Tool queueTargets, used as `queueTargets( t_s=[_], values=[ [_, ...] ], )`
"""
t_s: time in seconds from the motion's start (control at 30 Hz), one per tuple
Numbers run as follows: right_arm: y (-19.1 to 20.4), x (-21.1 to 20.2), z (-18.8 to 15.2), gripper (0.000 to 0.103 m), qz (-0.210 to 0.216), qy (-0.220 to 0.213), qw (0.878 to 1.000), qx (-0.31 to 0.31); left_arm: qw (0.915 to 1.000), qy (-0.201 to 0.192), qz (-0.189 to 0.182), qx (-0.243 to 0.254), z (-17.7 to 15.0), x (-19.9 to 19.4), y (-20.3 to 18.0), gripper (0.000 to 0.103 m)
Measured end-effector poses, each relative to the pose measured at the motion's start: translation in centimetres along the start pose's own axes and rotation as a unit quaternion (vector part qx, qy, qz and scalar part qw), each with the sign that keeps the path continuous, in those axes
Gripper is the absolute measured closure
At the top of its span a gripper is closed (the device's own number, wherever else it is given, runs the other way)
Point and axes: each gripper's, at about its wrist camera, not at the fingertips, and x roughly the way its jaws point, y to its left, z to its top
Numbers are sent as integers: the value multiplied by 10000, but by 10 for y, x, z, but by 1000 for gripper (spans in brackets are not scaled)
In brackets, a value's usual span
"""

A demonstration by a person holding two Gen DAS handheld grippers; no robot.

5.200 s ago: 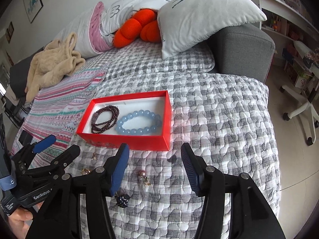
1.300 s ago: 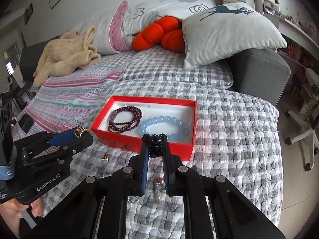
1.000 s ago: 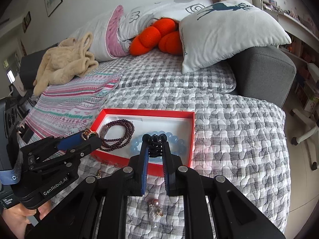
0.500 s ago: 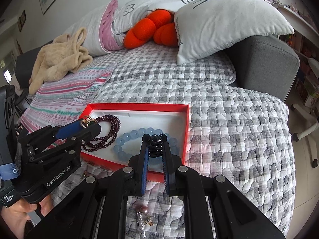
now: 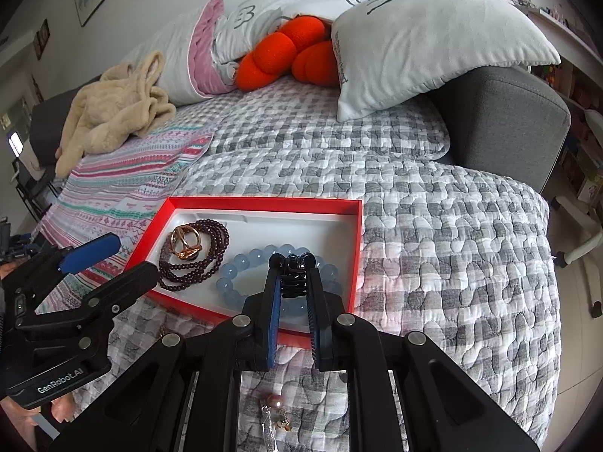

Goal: Organize jewelry
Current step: 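Lower the gold ring into the box with the left tool while the right lowers the clip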

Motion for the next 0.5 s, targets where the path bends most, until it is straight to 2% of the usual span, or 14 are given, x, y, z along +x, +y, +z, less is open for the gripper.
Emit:
queueTargets(
  t_s=[0.27, 0.4, 0.5],
  values=[
    [8, 8, 2, 87, 149, 86, 9998, 21, 9996, 229, 152, -22, -13, -3, 11, 33],
    [8, -1, 1, 73, 143, 31, 9999, 7, 9993, 325, 116, -115, -16, -6, 14, 30],
    [6, -13, 0, 72, 170, -29, 9999, 4, 9992, 344, 126, -169, -17, -10, 14, 27]
  ],
)
